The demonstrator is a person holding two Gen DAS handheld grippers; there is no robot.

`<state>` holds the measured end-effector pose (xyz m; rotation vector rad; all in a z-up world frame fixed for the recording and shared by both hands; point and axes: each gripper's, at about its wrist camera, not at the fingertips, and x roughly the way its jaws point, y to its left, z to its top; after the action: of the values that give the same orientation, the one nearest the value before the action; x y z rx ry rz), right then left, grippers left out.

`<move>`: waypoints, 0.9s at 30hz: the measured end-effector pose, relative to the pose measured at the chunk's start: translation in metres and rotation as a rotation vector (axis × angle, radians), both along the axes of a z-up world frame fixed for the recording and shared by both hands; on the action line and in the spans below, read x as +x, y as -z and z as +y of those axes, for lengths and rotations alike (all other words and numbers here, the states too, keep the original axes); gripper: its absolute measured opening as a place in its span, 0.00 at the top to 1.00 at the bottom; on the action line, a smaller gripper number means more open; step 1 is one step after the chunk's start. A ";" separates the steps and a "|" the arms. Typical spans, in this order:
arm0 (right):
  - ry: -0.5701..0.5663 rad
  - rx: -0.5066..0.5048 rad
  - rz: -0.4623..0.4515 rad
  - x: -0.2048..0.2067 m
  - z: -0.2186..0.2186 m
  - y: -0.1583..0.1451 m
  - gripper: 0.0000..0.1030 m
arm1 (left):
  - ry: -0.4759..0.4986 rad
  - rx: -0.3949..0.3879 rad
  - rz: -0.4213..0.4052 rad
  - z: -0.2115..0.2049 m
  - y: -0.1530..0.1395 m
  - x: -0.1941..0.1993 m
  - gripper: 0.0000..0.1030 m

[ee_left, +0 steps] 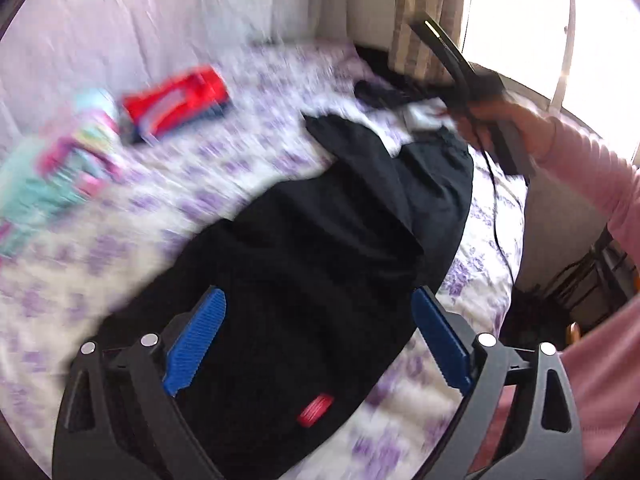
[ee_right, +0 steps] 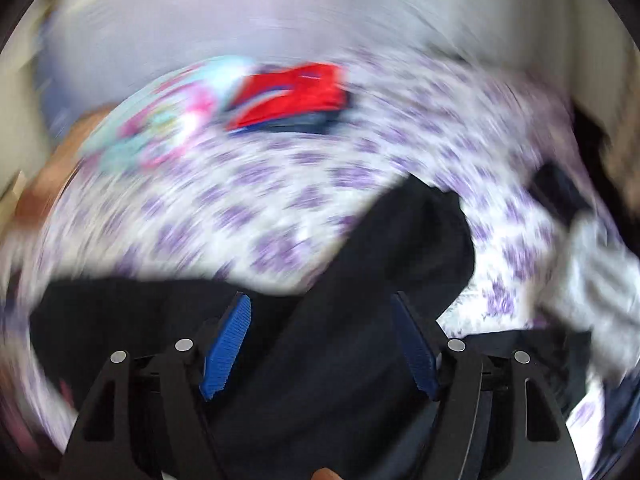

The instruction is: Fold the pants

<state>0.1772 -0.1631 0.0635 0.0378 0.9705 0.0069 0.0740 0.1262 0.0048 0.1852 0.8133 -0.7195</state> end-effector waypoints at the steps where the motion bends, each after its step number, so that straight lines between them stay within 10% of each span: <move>1: 0.058 0.021 0.023 0.021 -0.005 0.008 0.31 | 0.039 0.002 0.042 -0.013 0.019 0.012 0.11; 5: 0.193 0.014 0.100 0.067 -0.007 0.038 0.40 | 0.048 0.062 0.176 -0.029 0.069 0.027 0.13; 14: 0.375 -0.185 0.225 0.147 -0.005 0.105 0.38 | 0.082 -0.055 0.205 -0.011 0.061 0.020 0.12; 17: 0.352 -0.196 0.199 0.143 0.000 0.103 0.50 | 0.077 -0.071 0.214 -0.008 0.060 0.022 0.12; 20: 0.316 -0.232 0.192 0.135 0.000 0.097 0.95 | 0.071 -0.074 0.215 -0.009 0.060 0.023 0.12; 27: 0.268 0.055 0.000 0.075 -0.046 0.014 0.96 | 0.065 -0.076 0.209 -0.006 0.062 0.025 0.12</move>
<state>0.2522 -0.2095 0.0493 0.2180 0.9586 -0.2129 0.0990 0.1199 -0.0568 0.0680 0.9808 -0.8391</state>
